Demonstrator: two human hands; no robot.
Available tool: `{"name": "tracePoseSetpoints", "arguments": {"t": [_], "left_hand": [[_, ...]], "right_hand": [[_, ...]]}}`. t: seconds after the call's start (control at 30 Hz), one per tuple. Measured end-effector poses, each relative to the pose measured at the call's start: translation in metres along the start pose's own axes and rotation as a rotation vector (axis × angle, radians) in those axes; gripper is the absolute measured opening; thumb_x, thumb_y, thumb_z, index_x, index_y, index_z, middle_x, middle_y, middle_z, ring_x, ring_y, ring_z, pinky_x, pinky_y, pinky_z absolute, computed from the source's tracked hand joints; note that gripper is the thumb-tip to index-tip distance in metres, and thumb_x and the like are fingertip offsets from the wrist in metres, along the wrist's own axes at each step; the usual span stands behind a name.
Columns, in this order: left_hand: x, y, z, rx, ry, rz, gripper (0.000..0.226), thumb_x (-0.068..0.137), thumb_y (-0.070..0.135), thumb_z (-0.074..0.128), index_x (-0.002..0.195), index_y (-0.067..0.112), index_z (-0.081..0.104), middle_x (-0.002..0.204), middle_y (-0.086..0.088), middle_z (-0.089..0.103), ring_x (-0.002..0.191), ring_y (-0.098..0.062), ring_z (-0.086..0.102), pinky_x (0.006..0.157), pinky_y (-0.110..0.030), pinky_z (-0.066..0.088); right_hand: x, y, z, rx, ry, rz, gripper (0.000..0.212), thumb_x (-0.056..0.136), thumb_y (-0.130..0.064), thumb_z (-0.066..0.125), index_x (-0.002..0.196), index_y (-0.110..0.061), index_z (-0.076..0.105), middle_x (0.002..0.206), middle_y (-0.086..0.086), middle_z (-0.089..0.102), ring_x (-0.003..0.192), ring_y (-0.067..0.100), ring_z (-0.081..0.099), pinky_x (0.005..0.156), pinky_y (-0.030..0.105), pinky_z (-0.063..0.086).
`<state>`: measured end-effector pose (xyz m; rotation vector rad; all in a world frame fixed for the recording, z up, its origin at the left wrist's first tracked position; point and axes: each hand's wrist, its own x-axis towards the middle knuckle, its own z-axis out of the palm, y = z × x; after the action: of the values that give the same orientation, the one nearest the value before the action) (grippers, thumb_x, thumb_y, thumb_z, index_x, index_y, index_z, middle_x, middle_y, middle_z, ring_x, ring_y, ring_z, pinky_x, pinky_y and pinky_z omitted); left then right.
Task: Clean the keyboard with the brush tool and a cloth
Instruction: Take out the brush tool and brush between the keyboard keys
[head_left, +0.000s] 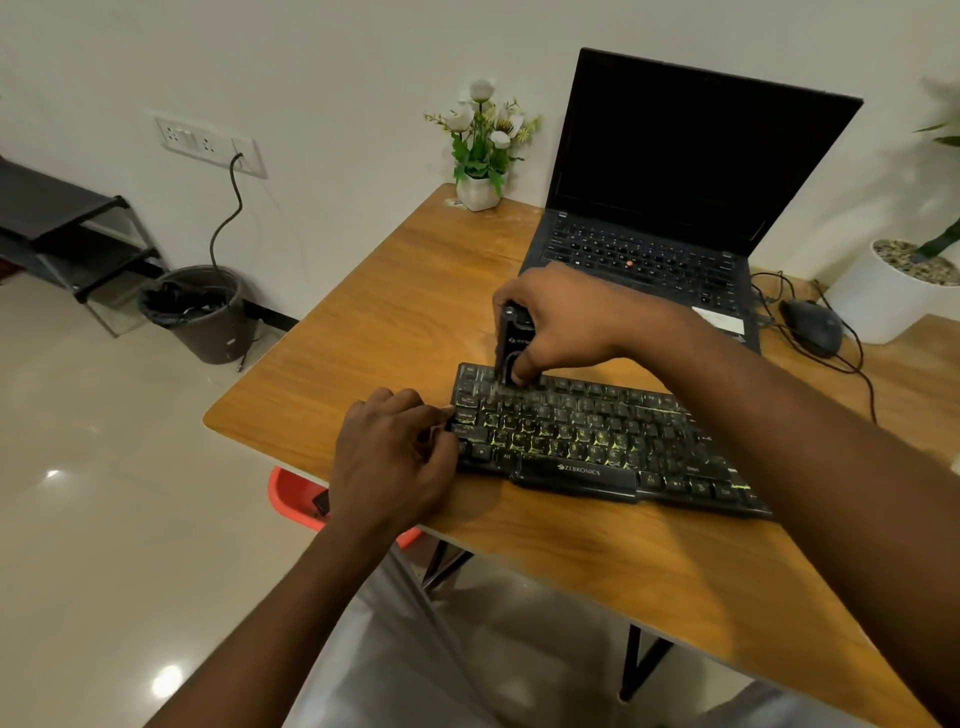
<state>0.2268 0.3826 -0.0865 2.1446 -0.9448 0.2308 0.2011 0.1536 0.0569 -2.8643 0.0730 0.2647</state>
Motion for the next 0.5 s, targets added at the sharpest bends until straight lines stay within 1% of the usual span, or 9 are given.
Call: {"name": "tracePoseSetpoints", "arguments": {"t": [0.1,0.17,0.27,0.33,0.4,0.47,0.5], "left_hand": [[0.0,0.0,0.0,0.001,-0.008,-0.002,0.038,0.092,0.037,0.054,0.108,0.017,0.083,0.08,0.008,0.063,0.076,-0.016,0.052,0.074,-0.047,0.046],[0.0,0.0,0.0,0.002,-0.007,-0.004,0.039,0.092,0.037,0.053,0.108,0.017,0.083,0.08,0.008,0.063,0.077,-0.015,0.052,0.074,-0.047,0.046],[0.0,0.0,0.001,0.008,-0.005,-0.003,0.039,0.092,0.037,0.053,0.107,0.017,0.083,0.08,0.008,0.063,0.076,-0.015,0.051,0.074,-0.046,0.046],[0.0,0.0,0.001,0.017,-0.006,-0.003,0.039,0.092,0.037,0.053,0.107,0.018,0.083,0.08,0.008,0.063,0.076,-0.015,0.051,0.075,-0.046,0.045],[0.0,0.0,0.001,0.023,-0.006,-0.004,0.039,0.092,0.037,0.052,0.108,0.018,0.083,0.08,0.008,0.064,0.077,-0.015,0.051,0.075,-0.045,0.044],[0.0,0.0,0.001,0.022,-0.009,-0.008,0.039,0.093,0.037,0.052,0.109,0.019,0.083,0.081,0.008,0.064,0.077,-0.015,0.051,0.076,-0.045,0.044],[0.0,-0.001,0.001,0.02,-0.009,-0.008,0.039,0.093,0.037,0.052,0.109,0.019,0.083,0.081,0.008,0.064,0.077,-0.015,0.051,0.076,-0.045,0.044]], "right_hand": [[0.001,-0.013,0.005,0.132,0.117,-0.031,0.039,0.075,-0.024,0.093,0.103,-0.014,0.068,0.096,0.001,0.07,0.088,0.02,0.068,0.074,0.047,0.06],[0.005,-0.021,0.014,0.17,0.141,-0.057,0.038,0.075,-0.024,0.092,0.103,-0.015,0.067,0.097,-0.001,0.069,0.089,0.018,0.067,0.074,0.047,0.06],[0.01,-0.024,0.023,0.152,0.092,-0.062,0.037,0.076,-0.024,0.092,0.102,-0.019,0.065,0.098,-0.001,0.07,0.089,0.019,0.068,0.076,0.05,0.061],[0.01,-0.021,0.02,0.082,0.037,-0.049,0.038,0.075,-0.025,0.093,0.101,-0.02,0.065,0.098,-0.001,0.07,0.089,0.019,0.069,0.075,0.049,0.062],[0.008,-0.017,0.011,-0.012,-0.023,-0.027,0.037,0.075,-0.025,0.093,0.097,-0.019,0.064,0.093,-0.002,0.067,0.086,0.021,0.067,0.07,0.046,0.061],[0.006,-0.013,0.003,-0.075,-0.032,-0.016,0.035,0.075,-0.025,0.092,0.095,-0.019,0.064,0.088,-0.002,0.065,0.083,0.022,0.066,0.067,0.043,0.057],[0.005,-0.011,0.0,-0.065,-0.016,-0.014,0.035,0.075,-0.025,0.092,0.096,-0.017,0.065,0.088,-0.001,0.066,0.083,0.022,0.066,0.067,0.043,0.057]]}}
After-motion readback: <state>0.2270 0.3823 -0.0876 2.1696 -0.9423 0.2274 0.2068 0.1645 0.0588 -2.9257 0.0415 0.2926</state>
